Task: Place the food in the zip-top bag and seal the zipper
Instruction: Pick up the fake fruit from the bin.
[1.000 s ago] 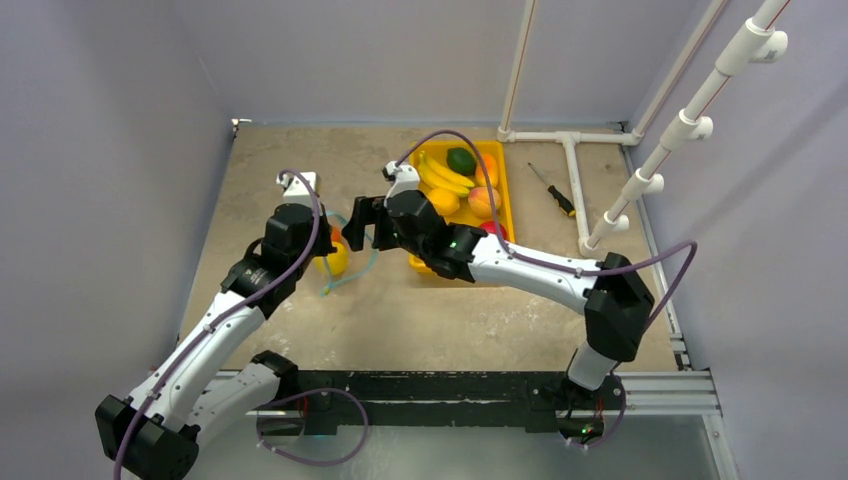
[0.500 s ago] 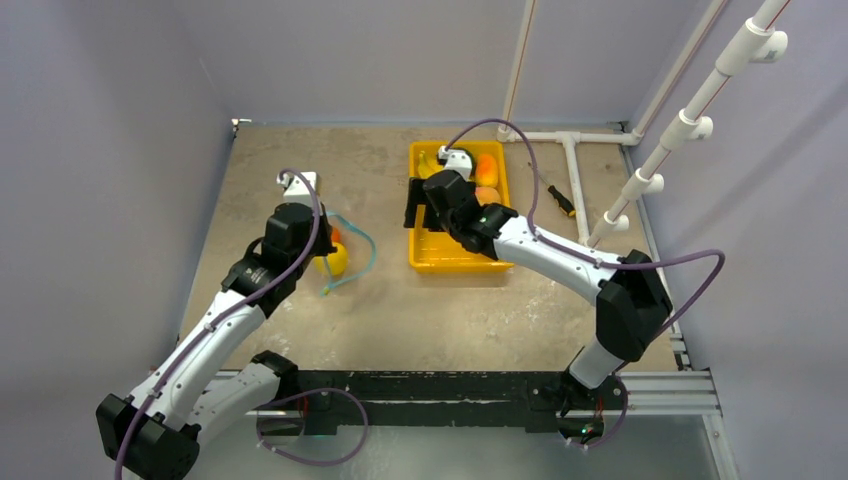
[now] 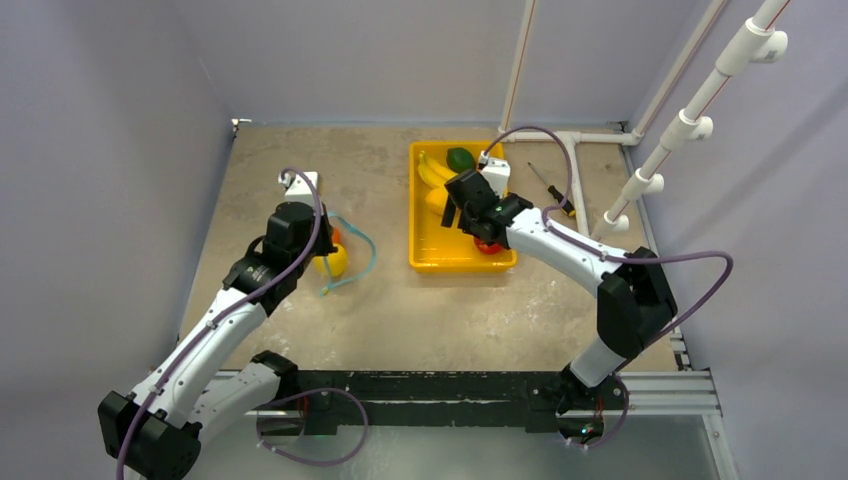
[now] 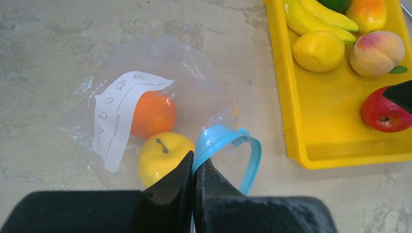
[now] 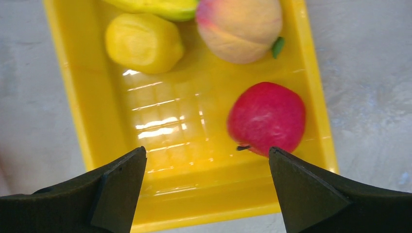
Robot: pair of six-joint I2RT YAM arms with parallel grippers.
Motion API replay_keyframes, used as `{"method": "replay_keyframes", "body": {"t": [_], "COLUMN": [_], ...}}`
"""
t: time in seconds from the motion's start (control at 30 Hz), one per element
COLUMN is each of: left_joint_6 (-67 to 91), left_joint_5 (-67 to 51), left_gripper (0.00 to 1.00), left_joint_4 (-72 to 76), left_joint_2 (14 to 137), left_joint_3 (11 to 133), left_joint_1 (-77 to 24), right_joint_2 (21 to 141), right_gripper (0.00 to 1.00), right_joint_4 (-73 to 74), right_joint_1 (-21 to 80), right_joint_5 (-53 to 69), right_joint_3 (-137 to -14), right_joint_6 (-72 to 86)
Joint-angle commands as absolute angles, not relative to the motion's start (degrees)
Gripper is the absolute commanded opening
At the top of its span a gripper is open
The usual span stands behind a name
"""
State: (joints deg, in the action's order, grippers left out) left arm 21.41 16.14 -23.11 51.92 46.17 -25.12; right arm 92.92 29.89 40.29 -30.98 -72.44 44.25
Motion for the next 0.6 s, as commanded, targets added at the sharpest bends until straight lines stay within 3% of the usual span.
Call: {"method": "replay_keyframes", "body": {"t": [0.0, 0.57], "left_joint_6": [20.75, 20.82], "left_joint_5": [15.47, 15.56], "left_gripper": [0.0, 0.0], "left_joint_4": [-20.74, -21.09], "left_joint_2": [52.12, 52.47], "left_joint_3": [46.85, 46.9], "left_joint_1": [-24.7, -24.66], "right_joint_2": [90.86, 92.31], "right_gripper": [0.98, 0.98], "right_joint_4": [32.56, 23.84], "right_joint_1": [38.09, 31.61], "right_joint_5": [-33.93, -28.36], "right_joint_3": [-70.8, -64.94], "right_joint_6": [46.38, 43.33]}}
